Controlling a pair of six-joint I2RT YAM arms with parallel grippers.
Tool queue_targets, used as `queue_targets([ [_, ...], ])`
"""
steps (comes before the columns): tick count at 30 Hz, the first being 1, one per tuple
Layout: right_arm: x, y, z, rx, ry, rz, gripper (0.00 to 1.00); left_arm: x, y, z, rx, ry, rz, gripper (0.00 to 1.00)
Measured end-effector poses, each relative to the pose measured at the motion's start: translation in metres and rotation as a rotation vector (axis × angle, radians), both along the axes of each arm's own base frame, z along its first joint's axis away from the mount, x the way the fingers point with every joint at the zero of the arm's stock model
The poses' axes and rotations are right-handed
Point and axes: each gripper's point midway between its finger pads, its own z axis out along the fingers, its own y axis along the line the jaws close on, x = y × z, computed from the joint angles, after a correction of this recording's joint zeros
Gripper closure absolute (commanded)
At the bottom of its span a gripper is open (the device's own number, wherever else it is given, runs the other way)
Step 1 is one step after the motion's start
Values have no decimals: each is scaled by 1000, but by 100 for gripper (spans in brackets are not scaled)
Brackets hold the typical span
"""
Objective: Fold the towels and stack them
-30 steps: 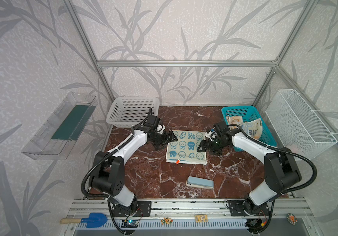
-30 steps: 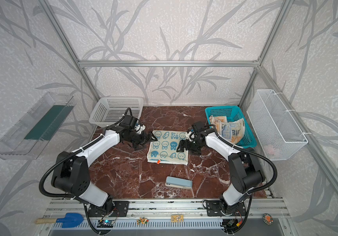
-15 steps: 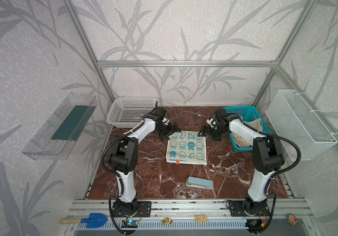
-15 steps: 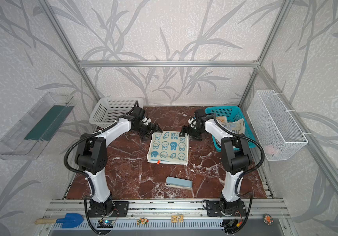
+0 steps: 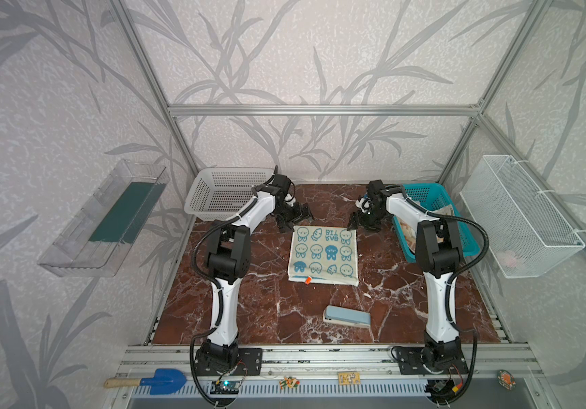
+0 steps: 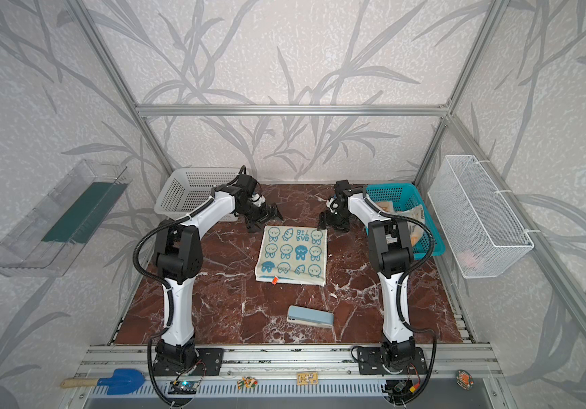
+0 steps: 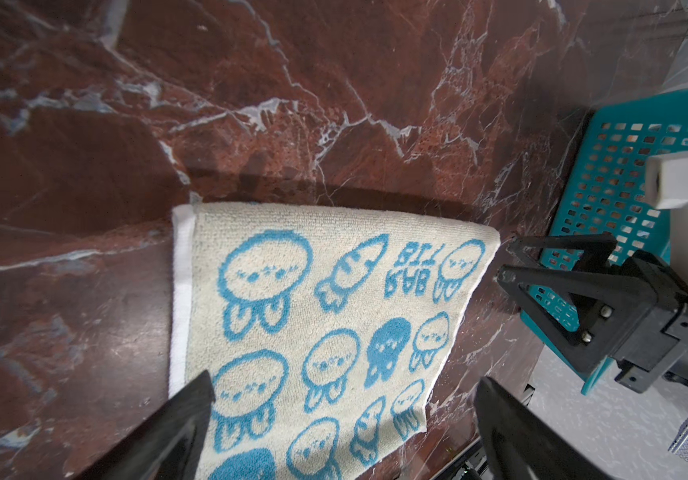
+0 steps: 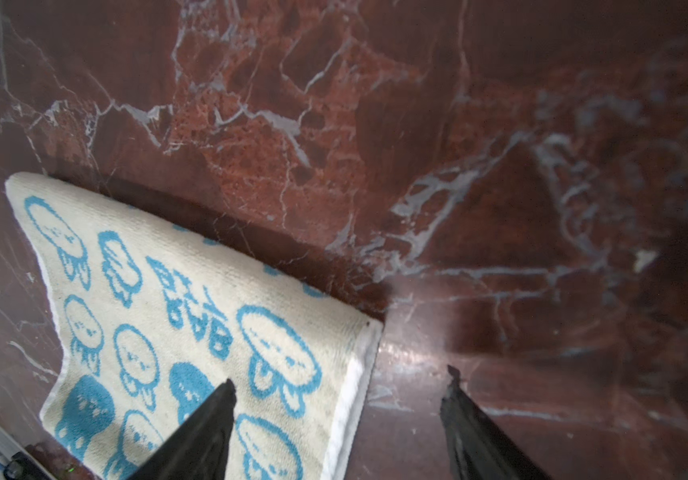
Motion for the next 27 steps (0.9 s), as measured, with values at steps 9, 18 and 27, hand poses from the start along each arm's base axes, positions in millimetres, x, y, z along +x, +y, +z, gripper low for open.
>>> queue_targets([
  [9, 9, 3, -17, -47, 10, 43, 57, -4, 1, -8, 10, 25, -9, 1],
  [18, 6, 3, -24, -70, 26, 60, 70, -4, 1, -9, 12, 21, -16, 1],
  [27, 11, 6, -27, -59, 21, 62, 88, -6, 2, -10, 16, 25, -24, 1],
])
